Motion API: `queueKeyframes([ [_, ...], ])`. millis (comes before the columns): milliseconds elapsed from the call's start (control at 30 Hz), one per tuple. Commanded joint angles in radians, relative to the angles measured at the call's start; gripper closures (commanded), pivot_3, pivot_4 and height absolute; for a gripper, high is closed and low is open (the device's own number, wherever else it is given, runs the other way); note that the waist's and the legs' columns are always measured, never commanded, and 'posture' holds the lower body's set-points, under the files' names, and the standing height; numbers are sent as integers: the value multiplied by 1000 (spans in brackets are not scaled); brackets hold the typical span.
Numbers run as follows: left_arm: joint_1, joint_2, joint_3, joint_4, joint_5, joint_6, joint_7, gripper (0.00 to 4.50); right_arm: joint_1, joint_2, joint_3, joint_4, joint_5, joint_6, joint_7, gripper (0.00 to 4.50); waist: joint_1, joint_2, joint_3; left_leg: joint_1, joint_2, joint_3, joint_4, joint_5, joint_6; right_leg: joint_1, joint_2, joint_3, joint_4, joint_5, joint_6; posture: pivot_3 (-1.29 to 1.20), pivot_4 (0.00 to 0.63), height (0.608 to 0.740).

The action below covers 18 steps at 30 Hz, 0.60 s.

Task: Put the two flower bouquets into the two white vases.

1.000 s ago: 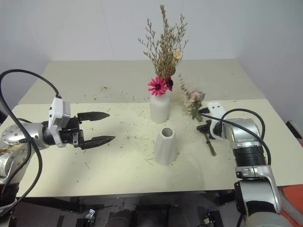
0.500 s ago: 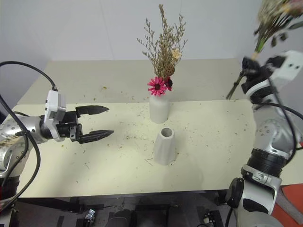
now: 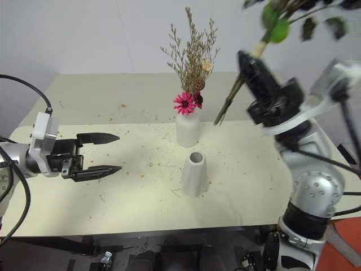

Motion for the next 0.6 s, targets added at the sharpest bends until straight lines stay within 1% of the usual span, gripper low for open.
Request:
queueKeyframes([
  [33, 4, 10, 35, -50, -28, 7, 16, 0, -6, -5, 20, -22, 0, -36, 16, 4333, 3, 0, 0, 0, 0, 0, 0, 0, 0, 0, 0, 0, 0, 0, 0, 0, 150, 740],
  [300, 61, 28, 91, -99, -55, 34, 43, 0, 102, 27, 69, -70, 15, -59, 37, 4333, 2, 0, 0, -1, 1, 1, 0, 0, 0, -1, 0, 0, -1, 0, 0, 0, 150, 740],
  [500, 67, 43, 112, -93, -64, 42, 40, 0, 171, 49, 111, -82, -44, -115, 71, 4333, 2, 0, 0, 0, 1, 2, 0, 0, 0, -1, 1, 2, -1, 0, 0, 0, 150, 740],
  [600, 61, 46, 111, -90, -64, 44, 38, 0, 183, 60, 133, -68, -114, -162, 80, 4333, 1, 0, 0, 1, 2, 2, 0, 0, 0, -1, 2, 3, -1, -1, 1, 0, 150, 740],
])
